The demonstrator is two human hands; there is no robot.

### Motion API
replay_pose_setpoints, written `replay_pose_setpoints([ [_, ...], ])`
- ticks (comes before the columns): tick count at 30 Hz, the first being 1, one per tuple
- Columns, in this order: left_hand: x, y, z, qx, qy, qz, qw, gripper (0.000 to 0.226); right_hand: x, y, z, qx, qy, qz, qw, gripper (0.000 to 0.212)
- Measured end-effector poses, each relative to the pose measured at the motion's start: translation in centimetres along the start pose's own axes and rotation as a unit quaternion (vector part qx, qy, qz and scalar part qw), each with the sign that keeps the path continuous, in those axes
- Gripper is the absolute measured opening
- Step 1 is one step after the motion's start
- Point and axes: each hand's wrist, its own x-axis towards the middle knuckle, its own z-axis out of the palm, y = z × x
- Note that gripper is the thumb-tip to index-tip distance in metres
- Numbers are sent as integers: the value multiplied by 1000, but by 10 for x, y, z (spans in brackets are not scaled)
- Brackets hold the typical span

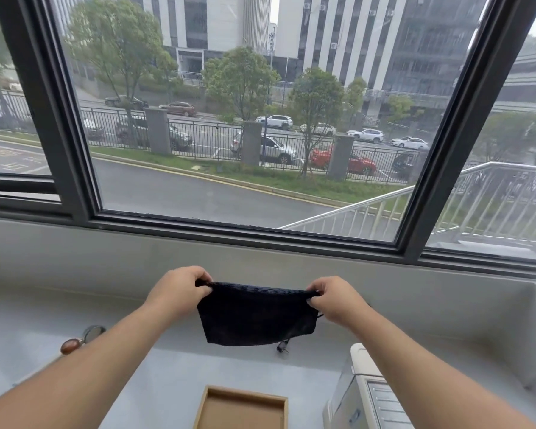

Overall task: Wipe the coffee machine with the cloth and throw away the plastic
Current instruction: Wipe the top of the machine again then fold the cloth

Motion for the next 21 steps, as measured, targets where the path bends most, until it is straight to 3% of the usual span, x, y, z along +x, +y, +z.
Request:
replay_pose_setpoints([
  [4,1,0,-4,74,6,29,997,10,1,-3,2,15,6,15,1000,8],
  [6,0,2,-6,56,5,2,998,13,1,-4,3,59,7,31,998,9],
  [12,-2,10,-6,14,0,-22,1000,18,0,-9,16,258,-5,84,962,38],
  [18,-6,25,3,24,-23,-9,999,19,-2,-21,33,333,0,114,936,28],
  [21,-12,37,12,-45,-75,-44,995,21,-3,-31,44,335,-5,94,937,17],
])
